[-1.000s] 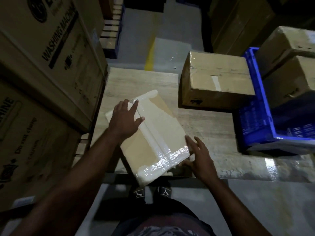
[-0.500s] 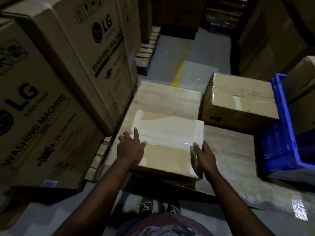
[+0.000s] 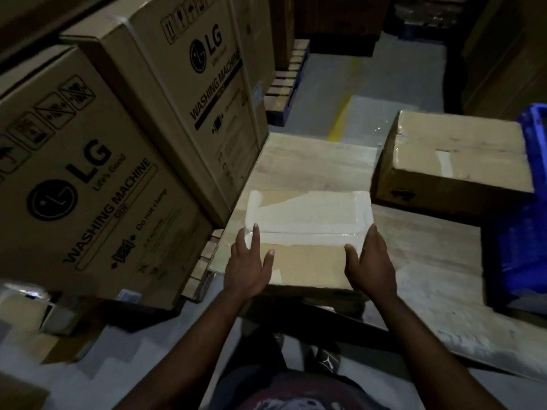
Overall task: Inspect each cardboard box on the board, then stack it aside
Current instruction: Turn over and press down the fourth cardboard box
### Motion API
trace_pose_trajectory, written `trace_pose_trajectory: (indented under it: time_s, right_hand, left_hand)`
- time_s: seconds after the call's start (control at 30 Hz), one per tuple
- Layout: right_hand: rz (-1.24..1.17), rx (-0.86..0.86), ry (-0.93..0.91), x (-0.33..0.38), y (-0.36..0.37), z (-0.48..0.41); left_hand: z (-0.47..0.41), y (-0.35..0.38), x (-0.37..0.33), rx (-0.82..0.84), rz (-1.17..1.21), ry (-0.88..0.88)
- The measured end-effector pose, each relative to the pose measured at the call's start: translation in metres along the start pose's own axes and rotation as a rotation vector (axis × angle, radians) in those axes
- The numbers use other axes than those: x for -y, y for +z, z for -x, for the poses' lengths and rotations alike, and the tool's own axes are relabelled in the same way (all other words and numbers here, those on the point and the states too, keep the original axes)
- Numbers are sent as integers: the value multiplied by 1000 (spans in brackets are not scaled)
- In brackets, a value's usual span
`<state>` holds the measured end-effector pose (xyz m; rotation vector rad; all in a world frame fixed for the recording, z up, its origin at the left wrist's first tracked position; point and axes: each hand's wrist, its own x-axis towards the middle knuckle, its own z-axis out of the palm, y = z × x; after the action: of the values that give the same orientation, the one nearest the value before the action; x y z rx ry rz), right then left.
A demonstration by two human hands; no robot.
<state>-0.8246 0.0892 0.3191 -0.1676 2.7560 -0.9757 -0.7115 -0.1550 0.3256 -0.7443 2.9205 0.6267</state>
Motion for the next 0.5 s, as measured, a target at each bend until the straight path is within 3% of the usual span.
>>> trace_pose_trajectory:
  time_s: [0.3, 0.4, 0.5]
  right_hand:
    - [18, -111, 161, 5, 5, 12]
    - [117, -216, 100, 13, 11, 15]
    - [291, -259, -80, 15, 18, 17]
  left_hand:
    - [-38, -2, -2, 10, -80, 133]
    - [-48, -5, 3, 21, -95, 180]
    - [-54, -6, 3, 16, -162, 192]
